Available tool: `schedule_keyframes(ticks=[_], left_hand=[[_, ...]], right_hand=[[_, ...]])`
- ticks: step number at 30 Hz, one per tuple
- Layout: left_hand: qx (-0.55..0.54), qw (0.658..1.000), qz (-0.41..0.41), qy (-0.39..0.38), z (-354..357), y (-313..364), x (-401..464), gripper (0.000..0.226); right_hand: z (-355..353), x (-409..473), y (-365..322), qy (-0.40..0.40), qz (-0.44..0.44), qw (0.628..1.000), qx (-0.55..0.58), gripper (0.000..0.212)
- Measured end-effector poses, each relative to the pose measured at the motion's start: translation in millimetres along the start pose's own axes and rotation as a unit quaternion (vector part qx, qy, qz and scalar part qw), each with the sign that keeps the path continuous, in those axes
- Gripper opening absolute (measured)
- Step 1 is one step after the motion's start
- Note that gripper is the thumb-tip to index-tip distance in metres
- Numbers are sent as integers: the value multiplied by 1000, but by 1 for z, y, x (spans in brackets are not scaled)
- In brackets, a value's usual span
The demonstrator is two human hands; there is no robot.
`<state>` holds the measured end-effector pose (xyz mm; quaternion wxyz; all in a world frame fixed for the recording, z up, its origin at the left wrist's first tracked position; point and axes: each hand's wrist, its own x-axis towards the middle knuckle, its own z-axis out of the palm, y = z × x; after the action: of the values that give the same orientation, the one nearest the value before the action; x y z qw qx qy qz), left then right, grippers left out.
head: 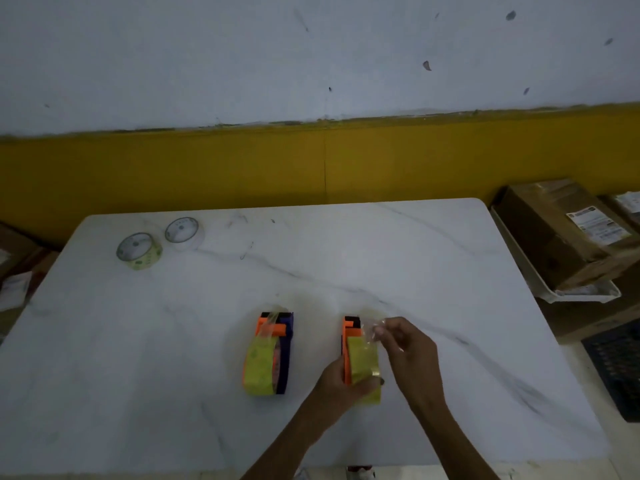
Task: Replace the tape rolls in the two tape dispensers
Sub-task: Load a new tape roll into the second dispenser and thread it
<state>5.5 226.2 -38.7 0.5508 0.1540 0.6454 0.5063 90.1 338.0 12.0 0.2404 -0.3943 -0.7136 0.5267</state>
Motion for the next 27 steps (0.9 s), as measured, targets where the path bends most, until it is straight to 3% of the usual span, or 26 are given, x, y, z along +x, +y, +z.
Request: schedule_keyframes(ticks=[6,18,22,25,27], left_hand=[[65,995,-5,74,8,1,5,42],[56,993,-18,98,12,4,5,5],[1,994,9,108,14,22,-8,13],[-19,993,60,102,14,36,-25,24],[-18,992,77,98,15,40,-32,43]], right_hand=[[4,66,-31,-62,60,988,125,9],[16,163,5,-94,140,979,113,15],[20,172,40,-109,188,976,26,14],[21,158,60,-189,239,952,-7,19],[22,140,70,-230,270,932,78,15]])
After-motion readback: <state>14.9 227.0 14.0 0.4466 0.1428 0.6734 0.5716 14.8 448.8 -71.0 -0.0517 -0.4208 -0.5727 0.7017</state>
